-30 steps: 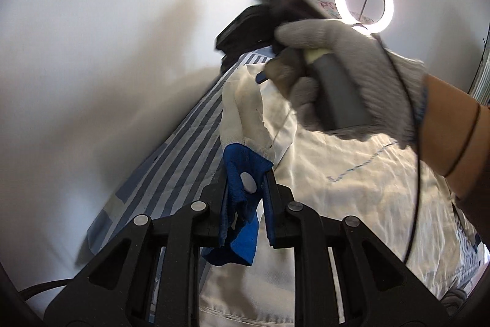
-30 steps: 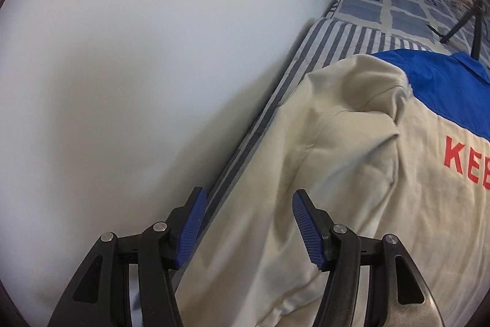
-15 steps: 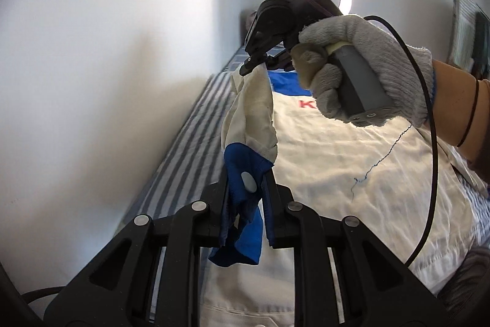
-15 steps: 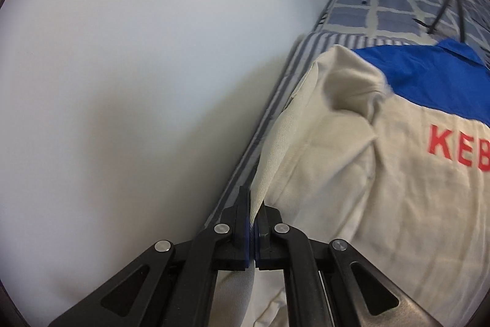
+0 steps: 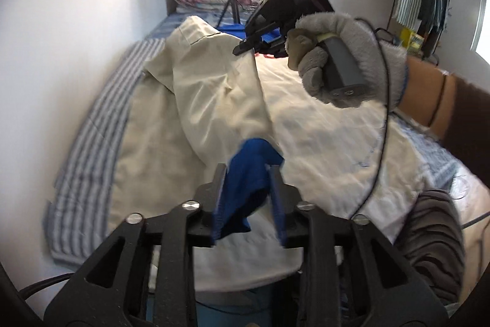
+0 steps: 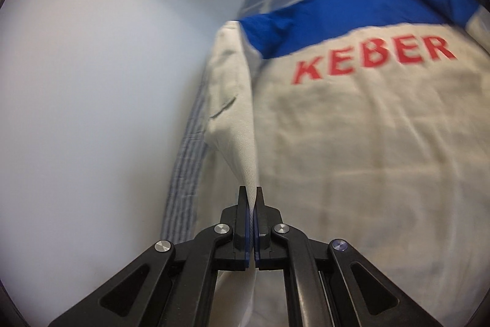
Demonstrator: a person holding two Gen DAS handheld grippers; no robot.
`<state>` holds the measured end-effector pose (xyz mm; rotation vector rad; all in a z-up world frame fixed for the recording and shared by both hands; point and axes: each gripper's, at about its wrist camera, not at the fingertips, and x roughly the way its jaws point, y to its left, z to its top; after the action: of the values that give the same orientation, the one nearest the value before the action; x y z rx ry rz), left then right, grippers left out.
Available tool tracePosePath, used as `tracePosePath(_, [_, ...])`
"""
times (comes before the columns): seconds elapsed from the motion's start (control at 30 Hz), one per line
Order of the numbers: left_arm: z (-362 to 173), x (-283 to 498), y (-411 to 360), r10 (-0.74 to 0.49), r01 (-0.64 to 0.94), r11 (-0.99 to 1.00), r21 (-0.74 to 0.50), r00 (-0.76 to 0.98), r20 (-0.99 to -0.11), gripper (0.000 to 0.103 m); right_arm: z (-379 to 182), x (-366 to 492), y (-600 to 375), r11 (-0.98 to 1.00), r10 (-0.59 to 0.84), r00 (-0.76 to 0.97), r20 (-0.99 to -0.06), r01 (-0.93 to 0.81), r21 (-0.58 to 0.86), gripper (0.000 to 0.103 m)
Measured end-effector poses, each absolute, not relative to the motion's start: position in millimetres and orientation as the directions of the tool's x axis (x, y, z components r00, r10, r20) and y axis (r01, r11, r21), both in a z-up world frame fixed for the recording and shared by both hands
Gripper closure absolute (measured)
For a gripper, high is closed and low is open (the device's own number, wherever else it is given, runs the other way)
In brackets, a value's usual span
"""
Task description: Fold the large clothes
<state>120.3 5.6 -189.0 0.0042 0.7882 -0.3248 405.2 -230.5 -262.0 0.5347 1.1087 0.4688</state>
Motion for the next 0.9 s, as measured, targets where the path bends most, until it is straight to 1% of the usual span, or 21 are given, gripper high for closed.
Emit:
tracePosePath(0.03, [-187, 116, 9, -0.295, 0.282, 0.950, -0.138, 0.655, -0.695, 0.051, -269, 405, -239, 0.781, 0.596, 0.372, -0.711, -0.063, 0.621, 0.102])
tracePosePath(0.1, [-186, 106, 19, -0.313, 0.255, 0.948, -0.190, 0.647, -0.695, 0.050, -284, 403, -251, 0.808, 0.557, 0.357, -0.750, -0.022, 0.589, 0.097])
tracePosePath(0.13, [-187, 107, 23, -0.314, 0.235, 0.949, -0.211, 0.641, -0.700, 0.050, -291, 401, -254, 0.838, 0.516, 0.341, -0.786, -0.012, 0.545, 0.095])
tracePosePath(0.2, [-193, 107, 35, -0.308, 0.182, 0.951, -0.250, 0.627, -0.716, 0.050, -300, 397, -259, 0.880, 0.451, 0.332, -0.829, -0.012, 0.475, 0.080])
tracePosePath(0.23, [-198, 111, 43, -0.313, 0.147, 0.948, -0.284, 0.610, -0.728, 0.050, -304, 394, -262, 0.890, 0.434, 0.328, -0.839, -0.012, 0.455, 0.078])
tracePosePath(0.27, [-203, 116, 49, -0.327, 0.116, 0.939, -0.324, 0.593, -0.736, 0.050, -306, 391, -265, 0.891, 0.432, 0.325, -0.842, -0.009, 0.454, 0.074])
tracePosePath(0.33, [-215, 121, 61, -0.360, 0.062, 0.916, -0.396, 0.562, -0.745, 0.050, -311, 380, -271, 0.879, 0.457, 0.309, -0.834, -0.014, 0.476, 0.072])
tracePosePath(0.4, [-230, 126, 66, -0.386, 0.024, 0.895, -0.444, 0.538, -0.749, 0.050, -312, 363, -273, 0.868, 0.484, 0.293, -0.824, -0.042, 0.495, 0.063])
tracePosePath(0.43, [-234, 130, 68, -0.398, 0.013, 0.887, -0.461, 0.526, -0.751, 0.050, -312, 353, -272, 0.866, 0.493, 0.283, -0.823, -0.068, 0.496, 0.061])
tracePosePath(0.5, [-247, 140, 68, -0.436, -0.015, 0.861, -0.508, 0.491, -0.754, 0.050, -312, 334, -268, 0.863, 0.504, 0.265, -0.822, -0.109, 0.493, 0.050])
tracePosePath(0.53, [-253, 143, 65, -0.454, -0.024, 0.850, -0.527, 0.476, -0.754, 0.050, -311, 324, -266, 0.860, 0.510, 0.250, -0.823, -0.125, 0.495, 0.048])
tracePosePath(0.57, [-260, 148, 64, -0.471, -0.042, 0.836, -0.547, 0.457, -0.754, 0.050, -312, 315, -263, 0.855, 0.519, 0.234, -0.822, -0.139, 0.500, 0.043])
tracePosePath(0.6, [-268, 152, 64, -0.491, -0.056, 0.820, -0.570, 0.444, -0.750, 0.050, -313, 306, -261, 0.847, 0.531, 0.219, -0.818, -0.155, 0.508, 0.040])
tracePosePath(0.73, [-293, 163, 63, -0.559, -0.139, 0.742, -0.656, 0.412, -0.720, 0.050, -319, 278, -247, 0.834, 0.543, 0.162, -0.824, -0.214, 0.508, 0.041])
tracePosePath(0.77, [-299, 165, 64, -0.572, -0.169, 0.717, -0.676, 0.411, -0.710, 0.050, -323, 274, -243, 0.839, 0.532, 0.146, -0.834, -0.221, 0.496, 0.043])
tracePosePath(0.8, [-303, 165, 65, -0.574, -0.200, 0.697, -0.689, 0.422, -0.702, 0.057, -329, 267, -241, 0.839, 0.530, 0.130, -0.838, -0.223, 0.496, 0.052])
tracePosePath(0.83, [-305, 166, 67, -0.579, -0.216, 0.680, -0.700, 0.427, -0.694, 0.071, -334, 263, -239, 0.825, 0.550, 0.110, -0.828, -0.220, 0.520, 0.061])
tracePosePath(0.87, [-307, 168, 66, -0.587, -0.218, 0.672, -0.707, 0.424, -0.689, 0.079, -338, 261, -238, 0.805, 0.580, 0.086, -0.810, -0.212, 0.554, 0.076])
tracePosePath(0.9, [-306, 169, 64, -0.584, -0.210, 0.681, -0.702, 0.422, -0.693, 0.092, -343, 258, -238, 0.794, 0.597, 0.079, -0.798, -0.203, 0.574, 0.082])
